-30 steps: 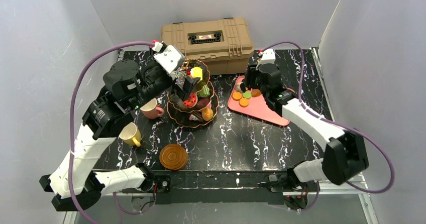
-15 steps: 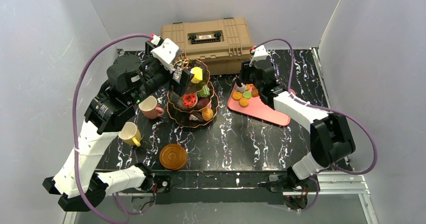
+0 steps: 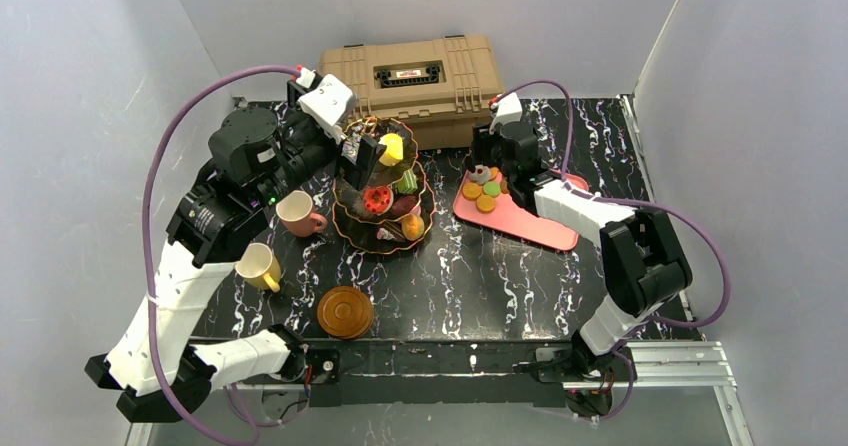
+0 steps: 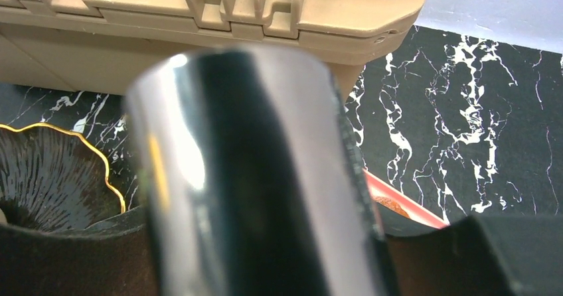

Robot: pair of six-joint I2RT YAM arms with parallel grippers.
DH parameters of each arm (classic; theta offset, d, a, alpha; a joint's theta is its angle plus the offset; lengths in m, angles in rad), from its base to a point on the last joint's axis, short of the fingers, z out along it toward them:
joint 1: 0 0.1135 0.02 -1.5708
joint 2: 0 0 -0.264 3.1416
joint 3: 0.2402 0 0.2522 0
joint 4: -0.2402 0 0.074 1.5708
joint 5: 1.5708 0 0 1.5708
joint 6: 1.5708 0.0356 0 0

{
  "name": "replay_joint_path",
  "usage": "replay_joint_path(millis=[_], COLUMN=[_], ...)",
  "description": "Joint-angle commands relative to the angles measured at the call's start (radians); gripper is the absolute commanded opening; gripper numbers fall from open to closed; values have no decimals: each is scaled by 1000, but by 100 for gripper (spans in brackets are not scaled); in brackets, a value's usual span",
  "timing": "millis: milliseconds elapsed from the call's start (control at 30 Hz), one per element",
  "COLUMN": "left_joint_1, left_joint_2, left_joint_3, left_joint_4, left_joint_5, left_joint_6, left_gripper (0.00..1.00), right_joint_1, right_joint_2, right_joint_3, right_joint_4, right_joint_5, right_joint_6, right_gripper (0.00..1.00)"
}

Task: Serve the afternoon tea
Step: Pick up the desert from the tray.

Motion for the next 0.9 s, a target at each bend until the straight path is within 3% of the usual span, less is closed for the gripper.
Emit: replay_joint_path(millis=[0,467,867], left_joint_1=[11,31,43], left_joint_2=[-23,-32,-34], left_joint_3=[2,9,0], left_joint_4=[21,3,9], left_joint_5=[15,26,44], left_joint_6=[-4,-17,-36], left_gripper=[98,98,98], right_joint_1=[-8,-9,-6], right_joint_2=[17,86,51], right_joint_3=[4,-27,-85], right_joint_4=[94,95,87], right_joint_5=[14,16,52], right_joint_6=[-16,-49,-114], right_gripper=[63,62,62])
